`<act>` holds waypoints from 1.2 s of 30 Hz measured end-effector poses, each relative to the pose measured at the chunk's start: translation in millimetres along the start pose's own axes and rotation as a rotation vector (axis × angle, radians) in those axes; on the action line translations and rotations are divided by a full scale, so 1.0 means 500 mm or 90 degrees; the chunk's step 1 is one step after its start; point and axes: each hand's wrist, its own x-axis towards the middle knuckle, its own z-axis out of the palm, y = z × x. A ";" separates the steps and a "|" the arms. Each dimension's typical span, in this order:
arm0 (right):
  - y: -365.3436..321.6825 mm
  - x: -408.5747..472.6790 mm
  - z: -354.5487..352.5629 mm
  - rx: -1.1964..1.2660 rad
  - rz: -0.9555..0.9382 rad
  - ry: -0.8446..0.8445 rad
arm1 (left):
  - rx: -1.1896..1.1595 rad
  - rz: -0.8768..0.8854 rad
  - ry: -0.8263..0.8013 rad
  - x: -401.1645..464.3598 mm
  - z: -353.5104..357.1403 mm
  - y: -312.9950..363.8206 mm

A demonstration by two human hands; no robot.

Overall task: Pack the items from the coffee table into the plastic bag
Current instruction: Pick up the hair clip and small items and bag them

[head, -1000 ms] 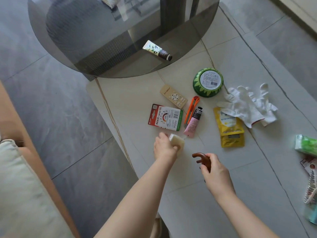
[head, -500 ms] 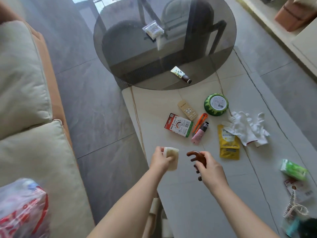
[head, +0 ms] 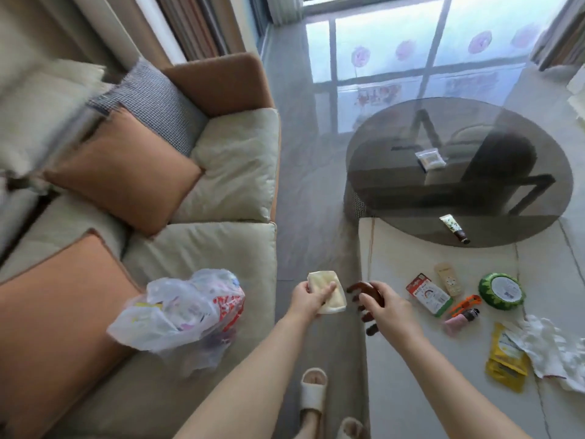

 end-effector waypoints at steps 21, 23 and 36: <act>-0.299 -0.009 0.601 -0.268 -0.073 -0.230 | -0.377 -0.111 0.343 -0.056 -0.701 -0.118; -0.297 0.014 0.647 -0.313 -0.076 -0.219 | -0.330 -0.126 0.325 -0.013 -0.749 -0.125; -0.227 0.185 0.872 -0.621 -0.177 -0.140 | 0.233 -0.133 0.133 0.302 -0.878 -0.215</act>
